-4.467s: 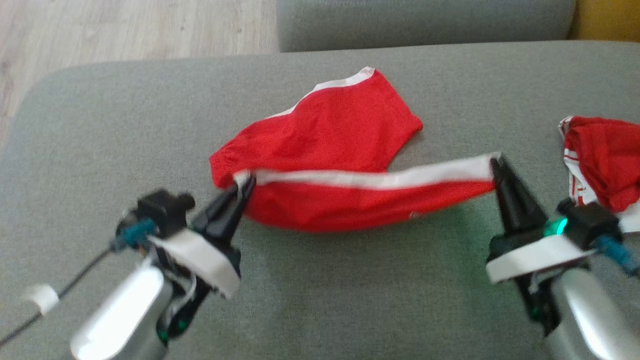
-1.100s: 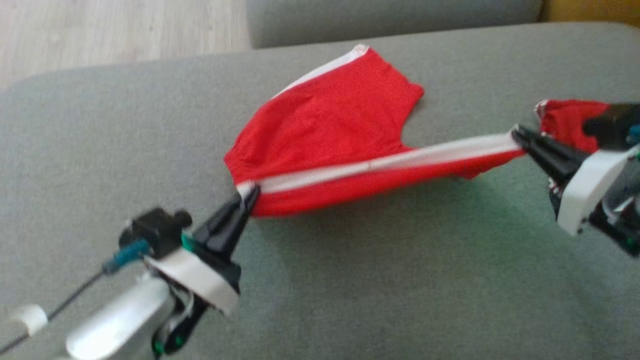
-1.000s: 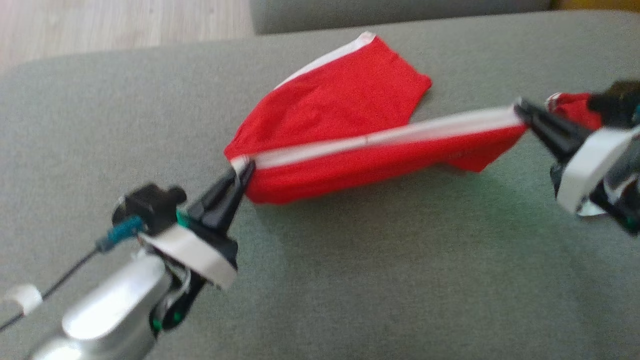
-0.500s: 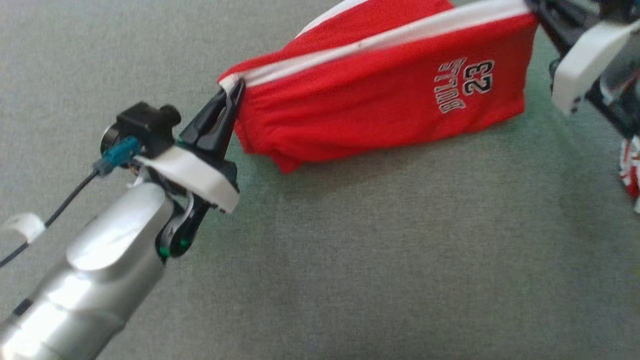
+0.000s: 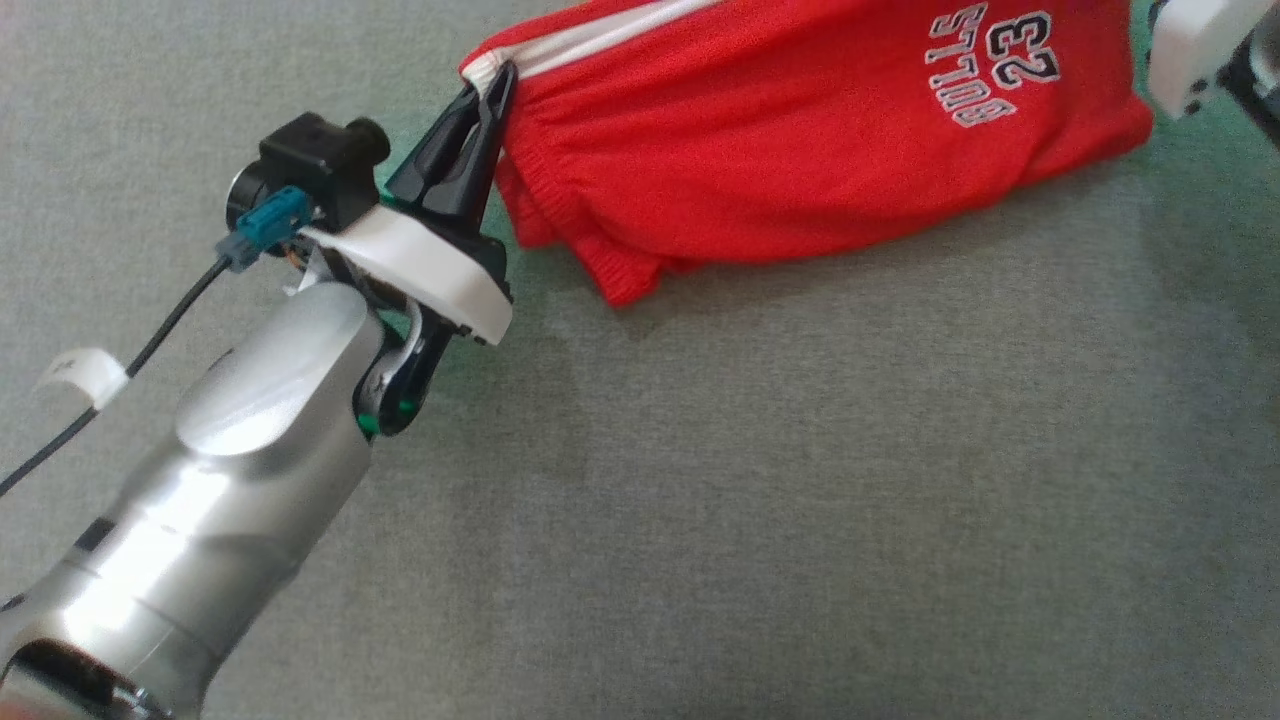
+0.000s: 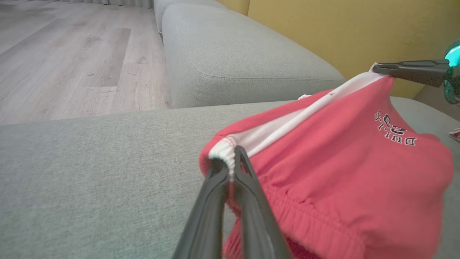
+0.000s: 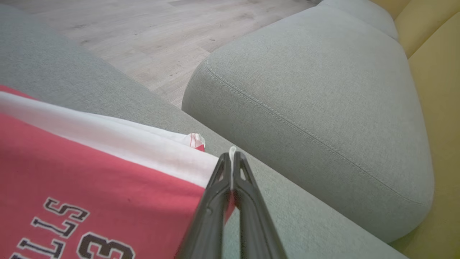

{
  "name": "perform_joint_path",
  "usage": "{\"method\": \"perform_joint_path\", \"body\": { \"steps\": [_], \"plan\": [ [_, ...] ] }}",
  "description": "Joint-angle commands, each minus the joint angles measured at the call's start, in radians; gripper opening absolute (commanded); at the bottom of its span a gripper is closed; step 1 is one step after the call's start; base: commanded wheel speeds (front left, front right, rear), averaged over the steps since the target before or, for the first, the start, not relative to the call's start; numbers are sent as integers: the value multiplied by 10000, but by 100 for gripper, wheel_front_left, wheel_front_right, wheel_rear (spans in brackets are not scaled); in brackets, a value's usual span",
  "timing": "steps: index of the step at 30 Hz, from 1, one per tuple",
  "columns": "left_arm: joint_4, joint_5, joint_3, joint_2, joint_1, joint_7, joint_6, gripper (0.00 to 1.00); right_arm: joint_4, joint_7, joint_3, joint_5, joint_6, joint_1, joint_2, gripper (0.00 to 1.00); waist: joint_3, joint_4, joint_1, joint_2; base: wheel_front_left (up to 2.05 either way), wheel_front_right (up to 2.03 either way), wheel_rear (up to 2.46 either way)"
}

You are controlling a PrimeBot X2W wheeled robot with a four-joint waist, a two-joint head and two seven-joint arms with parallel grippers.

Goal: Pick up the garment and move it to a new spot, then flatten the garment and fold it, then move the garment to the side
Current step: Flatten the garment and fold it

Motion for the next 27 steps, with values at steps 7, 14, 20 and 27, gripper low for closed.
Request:
{"method": "perform_joint_path", "body": {
  "steps": [7, 14, 20, 27],
  "plan": [
    [172, 182, 437, -43, -700, -265, -116, 0, 602, -310, 130, -105, -7, -844, 81, 0, 585, 423, -1, 0, 0, 0, 0],
    [728, 406, 496, -316, -962, -485, 101, 100, 1734, -586, -1, -461, -7, -1464, 318, 100, 820, 533, -1, 0, 0, 0, 0],
    [1008, 761, 829, -254, -1072, -681, 509, 100, 2447, -1473, -584, -319, -7, -1489, 700, 100, 426, 375, -1, 0, 0, 0, 0],
    [-182, 1703, 2118, 40, -412, -737, 1250, 100, 2327, -2802, -2097, 569, -7, -522, 1314, 100, -855, -10, -1, 0, 0, 0, 0]
  ]
}}
